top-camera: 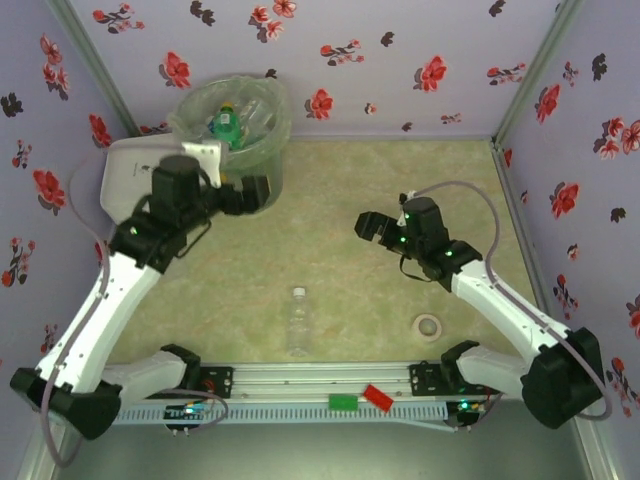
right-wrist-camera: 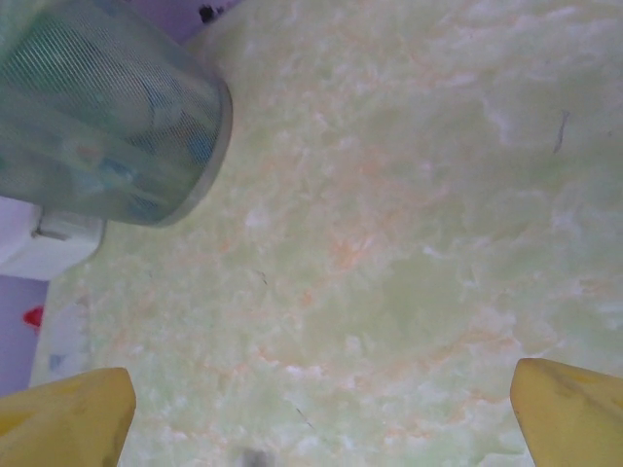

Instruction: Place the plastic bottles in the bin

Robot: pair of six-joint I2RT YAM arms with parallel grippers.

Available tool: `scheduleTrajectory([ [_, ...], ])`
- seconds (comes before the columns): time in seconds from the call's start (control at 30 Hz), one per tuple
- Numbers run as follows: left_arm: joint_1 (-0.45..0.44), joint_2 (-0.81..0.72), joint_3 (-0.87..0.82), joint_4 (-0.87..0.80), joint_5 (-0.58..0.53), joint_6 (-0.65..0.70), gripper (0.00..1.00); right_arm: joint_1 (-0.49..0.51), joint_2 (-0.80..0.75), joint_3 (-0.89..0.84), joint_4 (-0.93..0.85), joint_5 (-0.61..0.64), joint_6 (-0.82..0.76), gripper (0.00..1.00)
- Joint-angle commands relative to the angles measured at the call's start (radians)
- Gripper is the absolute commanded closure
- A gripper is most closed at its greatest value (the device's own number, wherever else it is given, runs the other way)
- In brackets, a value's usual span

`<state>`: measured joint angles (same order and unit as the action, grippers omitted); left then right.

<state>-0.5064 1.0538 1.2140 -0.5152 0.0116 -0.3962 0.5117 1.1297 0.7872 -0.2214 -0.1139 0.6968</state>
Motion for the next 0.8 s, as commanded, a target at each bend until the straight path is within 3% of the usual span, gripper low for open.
scheduleTrajectory([
  [0.0,-0.091,-0.078,-0.181,0.110,-0.126,-0.174,0.00,0.040,0.027,-0.024,0.015,-0.019,-0.046,0.00],
  [0.17,-0.344,-0.138,-0.464,0.215,-0.331,-0.421,0.00,0.079,0.048,-0.068,-0.012,-0.046,-0.042,0.00],
  [0.33,-0.590,0.005,-0.489,0.151,-0.507,-0.515,0.00,0.085,0.027,-0.112,-0.046,-0.078,-0.059,0.00],
  [0.5,-0.721,0.188,-0.422,0.106,-0.471,-0.557,0.00,0.083,-0.029,-0.102,-0.178,0.020,-0.115,0.00],
  [0.77,-0.741,0.387,-0.356,0.014,-0.335,-0.633,0.00,0.082,-0.123,-0.108,-0.225,0.093,-0.127,0.00],
])
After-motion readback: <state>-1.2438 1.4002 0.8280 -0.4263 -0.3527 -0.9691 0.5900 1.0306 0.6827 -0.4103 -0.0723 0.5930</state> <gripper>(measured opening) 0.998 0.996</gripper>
